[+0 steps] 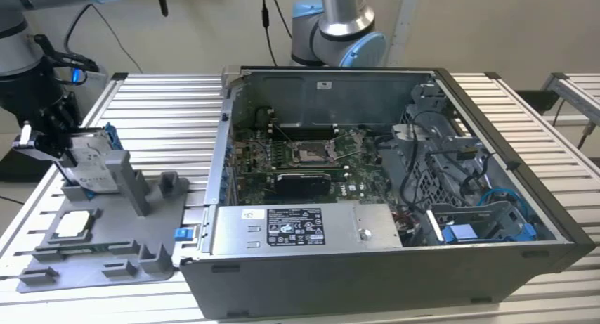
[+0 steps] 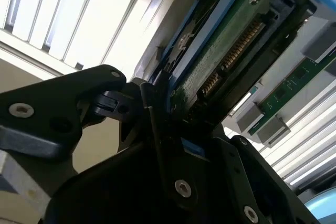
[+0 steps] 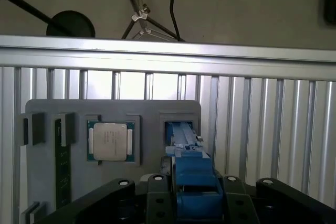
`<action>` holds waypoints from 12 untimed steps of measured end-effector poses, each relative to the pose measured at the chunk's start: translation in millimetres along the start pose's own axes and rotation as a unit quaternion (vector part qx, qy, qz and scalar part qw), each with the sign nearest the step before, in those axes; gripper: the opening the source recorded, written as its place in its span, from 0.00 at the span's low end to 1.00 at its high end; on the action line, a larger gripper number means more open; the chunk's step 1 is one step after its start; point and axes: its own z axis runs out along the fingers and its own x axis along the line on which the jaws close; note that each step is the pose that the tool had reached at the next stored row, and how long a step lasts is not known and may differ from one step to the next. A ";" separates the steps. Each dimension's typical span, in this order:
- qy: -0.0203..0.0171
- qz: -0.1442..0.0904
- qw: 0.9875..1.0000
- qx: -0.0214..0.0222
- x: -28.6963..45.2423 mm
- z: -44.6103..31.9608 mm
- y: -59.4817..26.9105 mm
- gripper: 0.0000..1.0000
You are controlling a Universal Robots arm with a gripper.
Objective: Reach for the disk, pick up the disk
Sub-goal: 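Pick up the disk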
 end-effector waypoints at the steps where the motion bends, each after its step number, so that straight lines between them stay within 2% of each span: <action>1: 0.000 0.000 1.000 0.000 0.0 0.0 0.0 0.00; 9: 0.000 0.000 1.000 0.000 0.0 0.0 0.0 0.00; 12: 0.000 0.000 1.000 0.000 0.0 -2.2 0.1 0.00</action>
